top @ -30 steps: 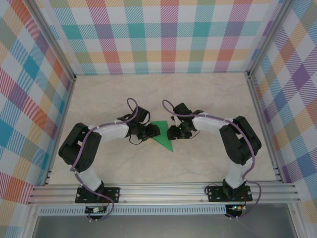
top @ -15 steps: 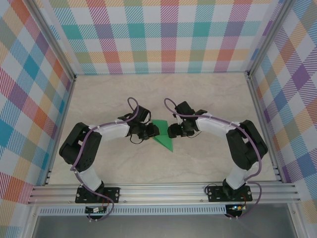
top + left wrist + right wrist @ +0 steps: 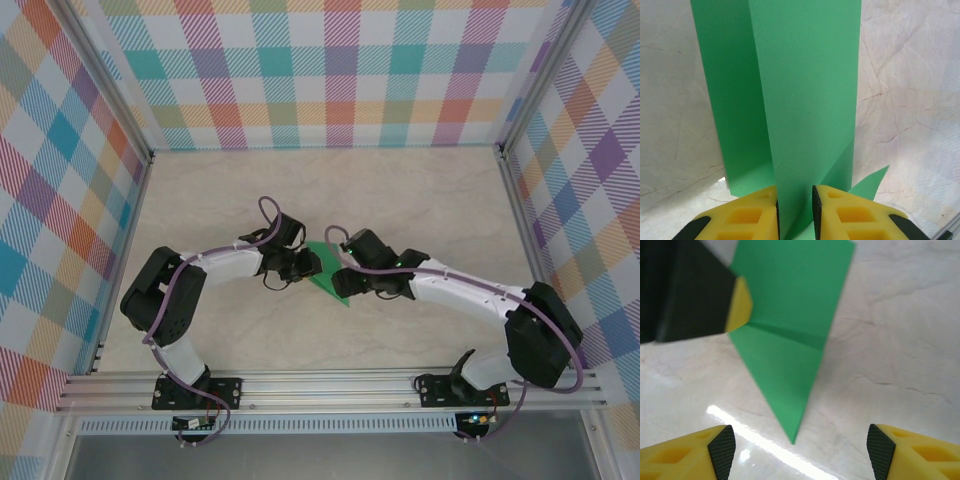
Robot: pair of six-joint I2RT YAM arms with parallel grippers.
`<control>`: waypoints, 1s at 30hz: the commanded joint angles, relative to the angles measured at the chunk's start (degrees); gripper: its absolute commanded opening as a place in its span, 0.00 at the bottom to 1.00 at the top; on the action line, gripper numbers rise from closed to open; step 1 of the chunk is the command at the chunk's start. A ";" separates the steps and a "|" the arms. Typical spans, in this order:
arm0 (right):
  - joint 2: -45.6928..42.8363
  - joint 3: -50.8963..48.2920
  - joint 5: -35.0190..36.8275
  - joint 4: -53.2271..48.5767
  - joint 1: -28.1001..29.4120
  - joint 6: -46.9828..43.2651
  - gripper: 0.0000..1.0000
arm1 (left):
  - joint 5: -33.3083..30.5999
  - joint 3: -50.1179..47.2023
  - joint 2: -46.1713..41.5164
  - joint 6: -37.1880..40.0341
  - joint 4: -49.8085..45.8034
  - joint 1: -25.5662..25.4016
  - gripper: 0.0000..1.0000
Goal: Fold a paper plane with a square sheet of paper (fold left side to right side)
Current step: Fourth fold the wing at the center of the table.
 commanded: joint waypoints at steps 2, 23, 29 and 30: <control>4.56 -0.10 8.19 6.07 6.53 1.81 0.72 | -1.01 1.93 -0.13 -0.19 -1.51 -0.74 0.23; 10.19 -6.53 16.98 20.44 11.30 -5.24 0.56 | -2.41 4.16 0.00 -0.02 -3.80 -0.74 0.22; 4.42 -13.63 15.20 29.28 11.37 -12.08 0.62 | -2.06 4.96 0.48 -0.57 -4.58 -0.74 0.21; 3.71 -14.33 14.48 30.41 11.46 -13.27 0.62 | -2.06 5.09 0.49 -0.74 -5.00 -0.73 0.21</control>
